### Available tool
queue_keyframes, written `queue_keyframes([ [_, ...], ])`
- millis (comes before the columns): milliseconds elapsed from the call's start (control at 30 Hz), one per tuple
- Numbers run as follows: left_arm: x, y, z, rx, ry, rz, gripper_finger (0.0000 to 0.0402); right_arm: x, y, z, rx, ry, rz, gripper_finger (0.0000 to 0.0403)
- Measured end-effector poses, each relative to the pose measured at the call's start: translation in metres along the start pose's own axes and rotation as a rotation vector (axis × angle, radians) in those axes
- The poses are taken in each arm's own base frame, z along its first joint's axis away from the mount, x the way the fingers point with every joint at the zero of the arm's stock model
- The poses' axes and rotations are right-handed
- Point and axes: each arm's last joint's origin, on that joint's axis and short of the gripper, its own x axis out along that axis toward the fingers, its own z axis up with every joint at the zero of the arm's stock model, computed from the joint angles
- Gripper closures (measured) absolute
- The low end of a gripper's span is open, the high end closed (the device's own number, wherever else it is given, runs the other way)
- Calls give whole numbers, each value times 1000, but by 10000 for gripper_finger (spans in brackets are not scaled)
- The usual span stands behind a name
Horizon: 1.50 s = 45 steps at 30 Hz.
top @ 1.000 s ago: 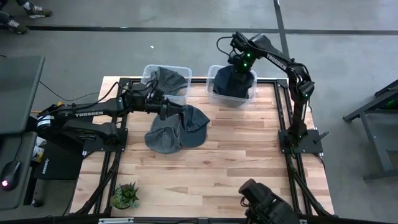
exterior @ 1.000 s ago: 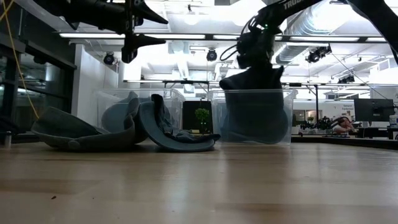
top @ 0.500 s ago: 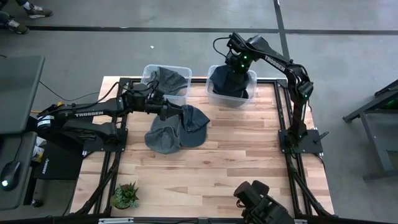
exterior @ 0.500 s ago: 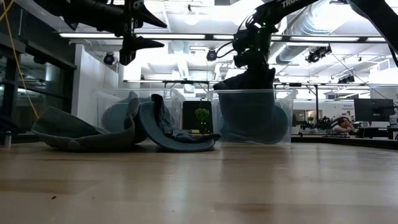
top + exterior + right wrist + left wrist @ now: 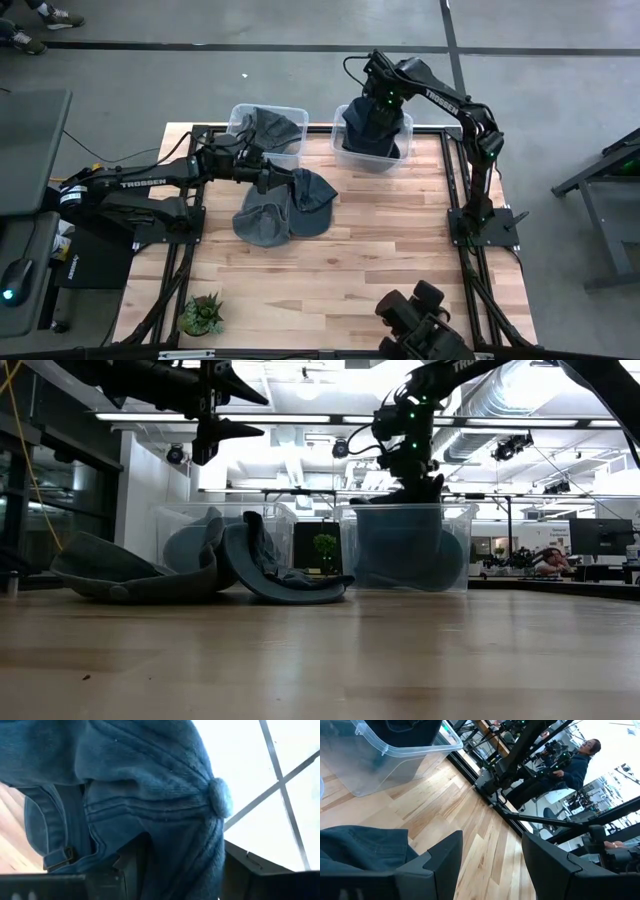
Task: Pick & Place hat
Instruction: Put the right black cap into the right transparent bin
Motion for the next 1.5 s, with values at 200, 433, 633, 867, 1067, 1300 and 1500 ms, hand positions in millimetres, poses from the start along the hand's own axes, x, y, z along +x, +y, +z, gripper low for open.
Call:
queue_keyframes([
  [200,0,0,0,0,0,0,199,-1,-1,0,1,-1,-15,218],
  [433,0,0,0,0,0,0,199,-20,-4,-3,21,-82,-3,219],
  [633,0,0,0,0,0,0,199,-46,-4,-11,32,-181,115,220],
  [867,0,0,0,1,0,0,199,-74,-2,-30,175,-180,243,220],
  [1067,0,0,0,18,1,0,199,-94,-9,-45,304,-198,248,220],
  [1300,0,1,-1,15,5,12,199,-117,-7,-72,405,-116,305,220],
  [1500,0,4,-4,4,33,40,199,-145,2,-89,473,-160,272,220],
])
